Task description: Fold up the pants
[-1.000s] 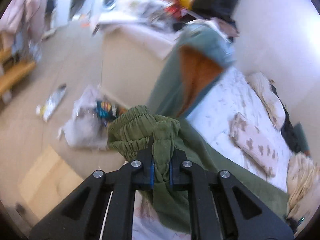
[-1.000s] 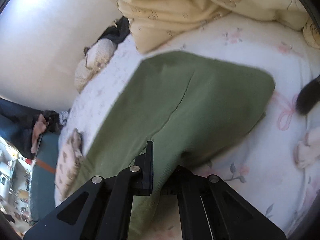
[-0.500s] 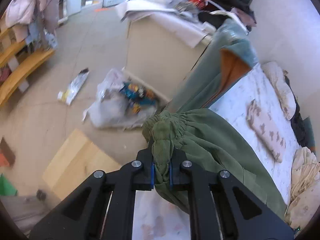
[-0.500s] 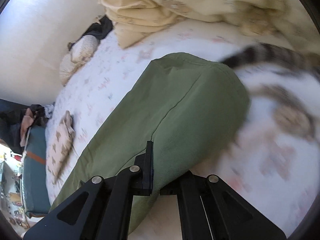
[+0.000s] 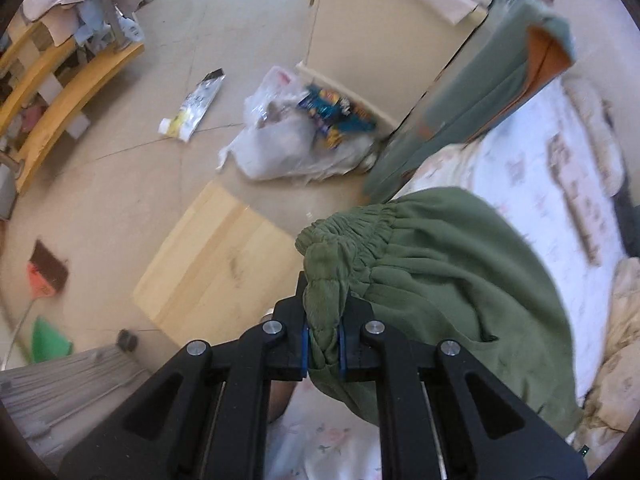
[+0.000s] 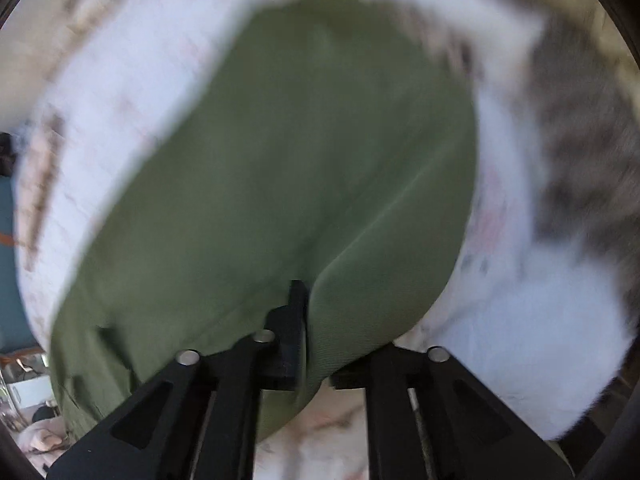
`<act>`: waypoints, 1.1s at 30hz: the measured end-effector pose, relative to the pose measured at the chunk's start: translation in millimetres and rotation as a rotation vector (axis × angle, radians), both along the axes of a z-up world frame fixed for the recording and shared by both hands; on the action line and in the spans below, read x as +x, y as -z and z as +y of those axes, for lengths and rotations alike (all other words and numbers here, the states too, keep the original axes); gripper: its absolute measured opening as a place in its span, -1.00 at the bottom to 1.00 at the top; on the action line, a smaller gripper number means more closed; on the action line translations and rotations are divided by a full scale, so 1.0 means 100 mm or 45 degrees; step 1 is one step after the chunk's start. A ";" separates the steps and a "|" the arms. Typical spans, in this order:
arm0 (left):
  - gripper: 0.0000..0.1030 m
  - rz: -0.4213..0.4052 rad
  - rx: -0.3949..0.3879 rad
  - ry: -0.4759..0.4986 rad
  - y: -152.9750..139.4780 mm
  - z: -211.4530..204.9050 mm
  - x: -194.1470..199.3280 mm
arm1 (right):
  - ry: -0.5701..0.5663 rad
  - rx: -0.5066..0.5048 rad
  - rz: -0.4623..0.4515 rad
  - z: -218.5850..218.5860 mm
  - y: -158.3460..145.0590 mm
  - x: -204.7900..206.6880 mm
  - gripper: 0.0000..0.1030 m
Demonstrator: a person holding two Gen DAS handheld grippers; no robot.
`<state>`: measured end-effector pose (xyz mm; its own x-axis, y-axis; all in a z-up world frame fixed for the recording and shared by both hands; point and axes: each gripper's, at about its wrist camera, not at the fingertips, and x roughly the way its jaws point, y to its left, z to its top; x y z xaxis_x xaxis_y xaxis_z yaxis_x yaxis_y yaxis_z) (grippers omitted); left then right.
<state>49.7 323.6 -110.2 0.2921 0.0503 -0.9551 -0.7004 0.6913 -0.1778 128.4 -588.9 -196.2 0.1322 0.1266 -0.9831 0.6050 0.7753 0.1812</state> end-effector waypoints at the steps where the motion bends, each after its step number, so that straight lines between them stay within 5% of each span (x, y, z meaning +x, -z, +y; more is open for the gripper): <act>1: -0.85 0.005 0.014 0.011 0.00 -0.04 0.02 | -0.044 -0.035 0.021 0.03 0.03 0.01 -0.55; 3: -0.85 -0.015 0.045 0.032 -0.07 -0.11 0.04 | -0.073 -0.119 0.054 0.06 -0.06 0.03 -0.16; 6: -0.85 -0.087 0.040 0.023 -0.18 -0.14 0.02 | -0.124 -0.317 0.046 0.23 -0.40 -0.04 -0.05; 11: -0.84 -0.225 0.000 0.039 -0.40 -0.22 0.05 | -0.475 -0.384 -0.276 1.38 -1.14 -0.16 0.03; 14: -0.84 -0.265 0.027 0.070 -0.50 -0.31 0.10 | -0.686 -0.200 -0.444 2.34 -1.38 -0.12 0.33; 18: -0.85 -0.283 0.015 0.083 -0.52 -0.34 0.13 | -0.904 -0.023 -0.567 3.61 -1.45 -0.07 0.33; 21: -0.85 -0.296 0.025 0.095 -0.55 -0.37 0.14 | -1.083 0.211 -0.579 4.36 -1.24 -0.02 0.20; 24: -0.85 -0.304 0.036 0.113 -0.56 -0.39 0.16 | -1.173 0.311 -0.499 5.04 -0.80 0.09 -0.39; 26: -0.85 -0.297 0.042 0.120 -0.54 -0.39 0.18 | -1.190 0.422 -0.407 5.31 -0.40 0.11 -0.60; 31: -0.84 -0.223 0.000 0.292 -0.38 -0.58 0.34 | -1.191 0.361 -0.171 5.62 0.37 0.12 -0.76; 33: -0.84 -0.204 0.018 0.319 -0.34 -0.66 0.39 | -1.158 0.383 -0.178 5.58 0.40 0.13 -0.78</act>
<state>88.3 257.4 -76.2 0.4438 -0.0298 -0.8956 -0.4712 0.8424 -0.2615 141.0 -31.2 -236.2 -0.0274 0.4823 -0.8756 -0.2457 0.8458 0.4736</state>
